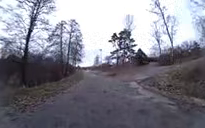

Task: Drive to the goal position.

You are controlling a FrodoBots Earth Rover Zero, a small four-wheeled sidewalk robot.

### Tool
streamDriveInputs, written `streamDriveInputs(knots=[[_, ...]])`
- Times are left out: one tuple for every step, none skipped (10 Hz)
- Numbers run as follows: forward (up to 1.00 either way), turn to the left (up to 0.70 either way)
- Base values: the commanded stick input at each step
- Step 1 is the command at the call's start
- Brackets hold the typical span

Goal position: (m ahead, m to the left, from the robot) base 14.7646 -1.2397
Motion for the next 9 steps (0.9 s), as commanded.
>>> streamDriveInputs(knots=[[0.50, 0.00], [0.50, 0.00], [0.50, 0.00], [0.50, 0.00], [0.50, 0.00], [0.50, 0.00], [0.50, 0.00], [0.50, 0.00], [0.50, 0.00]])
